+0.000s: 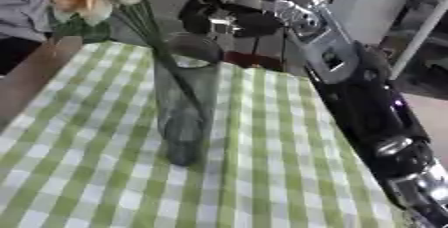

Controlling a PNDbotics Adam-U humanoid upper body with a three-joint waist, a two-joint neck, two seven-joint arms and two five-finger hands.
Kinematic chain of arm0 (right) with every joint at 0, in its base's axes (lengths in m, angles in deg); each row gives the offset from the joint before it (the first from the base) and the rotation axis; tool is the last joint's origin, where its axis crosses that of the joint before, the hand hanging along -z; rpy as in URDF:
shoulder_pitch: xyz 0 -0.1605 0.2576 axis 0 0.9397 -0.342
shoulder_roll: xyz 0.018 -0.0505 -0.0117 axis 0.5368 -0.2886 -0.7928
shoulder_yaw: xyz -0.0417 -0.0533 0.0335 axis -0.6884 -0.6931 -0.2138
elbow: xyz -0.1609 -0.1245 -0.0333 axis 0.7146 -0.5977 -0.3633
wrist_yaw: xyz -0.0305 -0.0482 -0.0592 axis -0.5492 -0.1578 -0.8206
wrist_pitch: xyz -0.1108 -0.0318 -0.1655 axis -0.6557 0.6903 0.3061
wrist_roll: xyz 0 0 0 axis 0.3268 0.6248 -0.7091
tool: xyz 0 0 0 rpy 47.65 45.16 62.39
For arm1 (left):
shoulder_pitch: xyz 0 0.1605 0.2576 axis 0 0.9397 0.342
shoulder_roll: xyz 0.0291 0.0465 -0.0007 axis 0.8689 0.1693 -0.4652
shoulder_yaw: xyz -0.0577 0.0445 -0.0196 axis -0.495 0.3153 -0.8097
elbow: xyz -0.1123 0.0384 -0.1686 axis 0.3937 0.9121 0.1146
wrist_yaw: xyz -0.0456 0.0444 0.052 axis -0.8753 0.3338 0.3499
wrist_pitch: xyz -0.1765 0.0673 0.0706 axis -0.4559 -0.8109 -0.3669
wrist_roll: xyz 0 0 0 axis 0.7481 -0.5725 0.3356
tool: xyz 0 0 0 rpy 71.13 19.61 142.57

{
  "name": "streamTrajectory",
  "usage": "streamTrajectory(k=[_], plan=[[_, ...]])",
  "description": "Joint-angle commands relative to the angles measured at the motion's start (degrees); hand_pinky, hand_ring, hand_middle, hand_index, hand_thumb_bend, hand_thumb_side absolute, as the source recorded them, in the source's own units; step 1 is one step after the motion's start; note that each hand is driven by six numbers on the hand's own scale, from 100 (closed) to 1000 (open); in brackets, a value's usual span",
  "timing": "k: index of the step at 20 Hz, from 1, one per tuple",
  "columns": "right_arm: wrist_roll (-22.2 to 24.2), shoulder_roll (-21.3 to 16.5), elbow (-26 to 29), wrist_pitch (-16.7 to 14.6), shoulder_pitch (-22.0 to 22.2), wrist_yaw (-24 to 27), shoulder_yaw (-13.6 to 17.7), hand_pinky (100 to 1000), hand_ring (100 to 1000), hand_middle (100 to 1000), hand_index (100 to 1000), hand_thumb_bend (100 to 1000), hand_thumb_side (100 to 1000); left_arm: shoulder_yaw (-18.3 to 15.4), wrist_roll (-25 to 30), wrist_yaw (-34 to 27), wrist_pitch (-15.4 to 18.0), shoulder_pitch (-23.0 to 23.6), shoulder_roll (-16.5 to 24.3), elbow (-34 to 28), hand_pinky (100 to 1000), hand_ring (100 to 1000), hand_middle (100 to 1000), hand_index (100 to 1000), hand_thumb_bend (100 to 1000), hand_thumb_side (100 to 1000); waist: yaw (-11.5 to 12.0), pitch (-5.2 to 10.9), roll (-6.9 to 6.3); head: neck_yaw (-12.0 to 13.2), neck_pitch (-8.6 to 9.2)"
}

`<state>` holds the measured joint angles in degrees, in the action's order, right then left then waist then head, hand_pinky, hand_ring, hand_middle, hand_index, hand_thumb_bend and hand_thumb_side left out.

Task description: Arrange flowers into the vase.

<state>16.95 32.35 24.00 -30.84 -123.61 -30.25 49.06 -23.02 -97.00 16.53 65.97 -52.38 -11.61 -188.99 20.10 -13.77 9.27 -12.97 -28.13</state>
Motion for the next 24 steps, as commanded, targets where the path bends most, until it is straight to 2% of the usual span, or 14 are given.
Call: streamTrajectory(k=[1, 8, 15, 19, 24], plan=[[0.1, -1.2, 0.4, -0.1, -1.5, -0.8, 0.5, 863, 887, 760, 830, 590, 1000, -0.2, -0.1, 0.1, 0.0, -0.4, 0.0, -0.8, 585, 880, 914, 917, 100, 844, 0.0, 0.86, -0.58, 0.2, 0.46], [-0.2, -1.2, 0.5, -0.1, -1.3, -1.1, 0.7, 865, 888, 761, 831, 589, 1000, -0.3, -0.1, 0.2, -0.1, -0.3, 0.0, -0.8, 585, 879, 914, 917, 100, 844, 0.1, 1.00, -0.74, 0.1, 0.49], [-2.4, -1.7, 2.7, 1.0, -1.1, -0.6, 2.5, 868, 890, 758, 837, 570, 1000, -0.3, -0.1, 0.2, -0.1, -0.2, 0.0, -0.8, 585, 879, 914, 917, 100, 841, 0.0, 1.05, -0.95, -0.1, 0.37], [-4.9, -2.3, 5.4, 2.8, -0.5, 0.9, 4.4, 865, 885, 749, 841, 549, 1000, -0.4, -0.2, 0.3, -0.1, -0.2, 0.0, -0.8, 585, 879, 914, 917, 100, 840, 0.0, 0.96, -1.19, -0.5, 0.06], [-10.5, -3.6, 11.3, 7.3, 1.2, 5.7, 7.5, 858, 878, 737, 845, 518, 1000, -0.4, -0.3, 0.3, 0.0, -0.2, 0.0, -0.8, 585, 880, 915, 918, 100, 839, -0.3, 0.84, -1.49, -1.5, -0.53]])
